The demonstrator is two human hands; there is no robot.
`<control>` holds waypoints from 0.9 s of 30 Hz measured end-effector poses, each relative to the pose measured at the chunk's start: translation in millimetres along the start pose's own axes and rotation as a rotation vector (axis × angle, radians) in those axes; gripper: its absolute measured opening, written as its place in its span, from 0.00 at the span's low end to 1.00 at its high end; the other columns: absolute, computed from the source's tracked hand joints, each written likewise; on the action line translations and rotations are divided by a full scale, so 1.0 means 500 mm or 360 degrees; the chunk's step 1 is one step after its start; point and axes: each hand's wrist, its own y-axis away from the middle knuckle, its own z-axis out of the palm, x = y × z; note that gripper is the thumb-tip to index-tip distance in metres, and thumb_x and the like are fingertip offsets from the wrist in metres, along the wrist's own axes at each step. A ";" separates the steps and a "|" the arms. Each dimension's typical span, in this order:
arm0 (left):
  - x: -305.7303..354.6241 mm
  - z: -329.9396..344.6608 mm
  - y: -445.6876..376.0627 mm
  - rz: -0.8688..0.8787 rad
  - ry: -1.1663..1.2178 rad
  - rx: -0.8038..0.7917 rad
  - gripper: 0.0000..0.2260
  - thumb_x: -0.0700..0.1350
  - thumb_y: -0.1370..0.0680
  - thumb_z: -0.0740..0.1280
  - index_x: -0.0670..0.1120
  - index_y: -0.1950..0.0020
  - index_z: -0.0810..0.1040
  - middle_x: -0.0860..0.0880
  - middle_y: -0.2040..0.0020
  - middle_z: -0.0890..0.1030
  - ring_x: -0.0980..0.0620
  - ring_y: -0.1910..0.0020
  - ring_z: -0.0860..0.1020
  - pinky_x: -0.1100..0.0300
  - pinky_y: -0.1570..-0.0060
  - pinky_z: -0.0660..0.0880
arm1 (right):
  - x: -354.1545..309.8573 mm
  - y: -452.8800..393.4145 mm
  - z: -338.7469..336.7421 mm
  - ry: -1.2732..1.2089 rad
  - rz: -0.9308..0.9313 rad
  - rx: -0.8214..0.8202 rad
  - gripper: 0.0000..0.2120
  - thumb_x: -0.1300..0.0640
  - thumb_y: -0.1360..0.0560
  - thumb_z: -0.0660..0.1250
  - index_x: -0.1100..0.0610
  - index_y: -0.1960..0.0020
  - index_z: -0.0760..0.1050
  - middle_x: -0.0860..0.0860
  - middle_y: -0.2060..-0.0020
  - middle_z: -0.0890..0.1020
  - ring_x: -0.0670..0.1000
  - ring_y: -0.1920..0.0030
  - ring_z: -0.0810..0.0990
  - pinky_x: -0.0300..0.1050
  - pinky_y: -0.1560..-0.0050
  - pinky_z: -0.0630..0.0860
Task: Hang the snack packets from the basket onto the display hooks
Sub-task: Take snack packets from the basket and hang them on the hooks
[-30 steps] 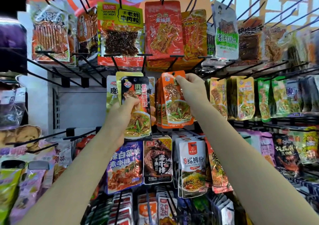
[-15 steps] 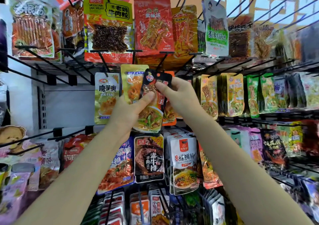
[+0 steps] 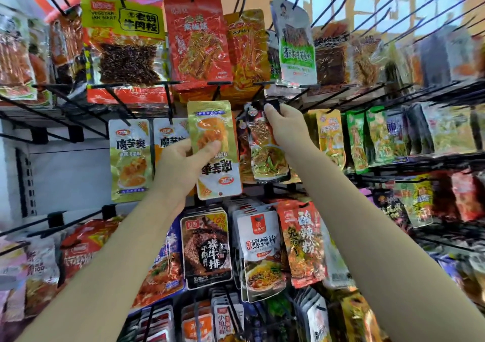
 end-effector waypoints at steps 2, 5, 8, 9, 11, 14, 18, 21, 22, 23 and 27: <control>-0.002 0.002 0.001 -0.0007 0.0005 0.0002 0.04 0.43 0.22 0.73 0.49 0.57 0.85 0.49 0.56 0.87 0.49 0.53 0.85 0.44 0.43 0.80 | 0.002 0.002 -0.001 0.0003 -0.0013 0.0004 0.17 0.50 0.17 0.62 0.57 0.61 0.65 0.53 0.66 0.64 0.52 0.64 0.64 0.47 0.62 0.60; -0.004 0.003 0.002 -0.0014 0.0005 0.0004 0.02 0.42 0.23 0.73 0.47 0.55 0.84 0.50 0.58 0.87 0.50 0.55 0.84 0.45 0.44 0.80 | 0.002 -0.003 -0.002 0.0005 -0.0048 0.0050 0.18 0.52 0.17 0.63 0.58 0.63 0.66 0.52 0.68 0.63 0.50 0.67 0.63 0.46 0.64 0.60; -0.005 0.002 0.003 -0.0008 -0.0014 0.0016 0.02 0.42 0.23 0.73 0.48 0.56 0.85 0.49 0.56 0.87 0.46 0.52 0.83 0.41 0.40 0.78 | 0.003 -0.013 0.004 -0.0027 -0.0050 0.0057 0.18 0.55 0.18 0.64 0.56 0.64 0.62 0.52 0.70 0.62 0.50 0.70 0.63 0.43 0.68 0.61; -0.006 0.001 0.003 -0.0007 -0.0023 0.0016 0.02 0.43 0.23 0.73 0.48 0.56 0.85 0.49 0.56 0.87 0.47 0.52 0.83 0.41 0.39 0.78 | 0.005 -0.015 0.006 0.0005 -0.0038 0.0056 0.16 0.56 0.19 0.65 0.56 0.62 0.64 0.52 0.69 0.63 0.50 0.70 0.63 0.43 0.69 0.61; -0.008 -0.001 0.003 0.0003 -0.0043 0.0000 0.01 0.44 0.23 0.73 0.48 0.54 0.85 0.48 0.54 0.87 0.47 0.50 0.84 0.41 0.39 0.77 | 0.013 -0.014 0.007 0.0112 -0.0057 0.0080 0.09 0.57 0.20 0.67 0.56 0.55 0.68 0.53 0.65 0.68 0.48 0.69 0.65 0.40 0.70 0.64; -0.009 -0.010 0.006 0.0014 -0.0019 -0.0056 0.04 0.45 0.22 0.72 0.48 0.51 0.85 0.46 0.50 0.87 0.42 0.45 0.84 0.40 0.38 0.77 | 0.012 0.005 0.004 0.0318 -0.0321 0.0333 0.06 0.56 0.21 0.68 0.54 0.48 0.71 0.52 0.54 0.75 0.47 0.58 0.72 0.30 0.64 0.66; 0.002 -0.025 0.016 0.0053 -0.0115 -0.0291 0.12 0.51 0.25 0.71 0.47 0.45 0.83 0.48 0.49 0.87 0.47 0.46 0.84 0.50 0.42 0.80 | -0.030 0.057 0.023 0.0061 -0.0377 -0.0177 0.10 0.46 0.21 0.68 0.53 0.49 0.78 0.48 0.60 0.81 0.43 0.64 0.77 0.35 0.65 0.71; 0.015 -0.050 0.026 0.0064 -0.0209 -0.0473 0.15 0.49 0.30 0.74 0.49 0.45 0.82 0.51 0.51 0.87 0.53 0.51 0.85 0.61 0.51 0.81 | -0.042 0.078 0.049 0.0020 -0.0368 -0.0407 0.08 0.51 0.26 0.76 0.53 0.57 0.80 0.45 0.66 0.80 0.42 0.68 0.78 0.39 0.68 0.73; 0.018 -0.066 0.029 0.0031 -0.0203 -0.0506 0.16 0.46 0.32 0.75 0.49 0.44 0.82 0.50 0.51 0.87 0.52 0.52 0.85 0.60 0.53 0.82 | -0.041 0.078 0.056 -0.0003 -0.0379 -0.0360 0.08 0.53 0.26 0.76 0.53 0.59 0.79 0.46 0.67 0.80 0.43 0.68 0.78 0.40 0.67 0.74; 0.019 -0.085 0.033 -0.0003 -0.0189 -0.0504 0.17 0.42 0.33 0.76 0.48 0.45 0.81 0.50 0.52 0.87 0.52 0.54 0.86 0.60 0.56 0.82 | -0.039 0.078 0.061 -0.0039 -0.0365 -0.0317 0.08 0.54 0.25 0.76 0.54 0.59 0.78 0.47 0.66 0.80 0.45 0.67 0.78 0.41 0.66 0.75; 0.026 -0.173 0.038 0.0072 -0.0104 -0.0095 0.13 0.35 0.30 0.75 0.48 0.50 0.81 0.53 0.60 0.86 0.54 0.62 0.84 0.63 0.64 0.79 | -0.046 0.086 0.081 -0.0026 -0.0282 -0.0259 0.07 0.54 0.24 0.73 0.54 0.50 0.76 0.52 0.58 0.80 0.50 0.57 0.79 0.46 0.54 0.77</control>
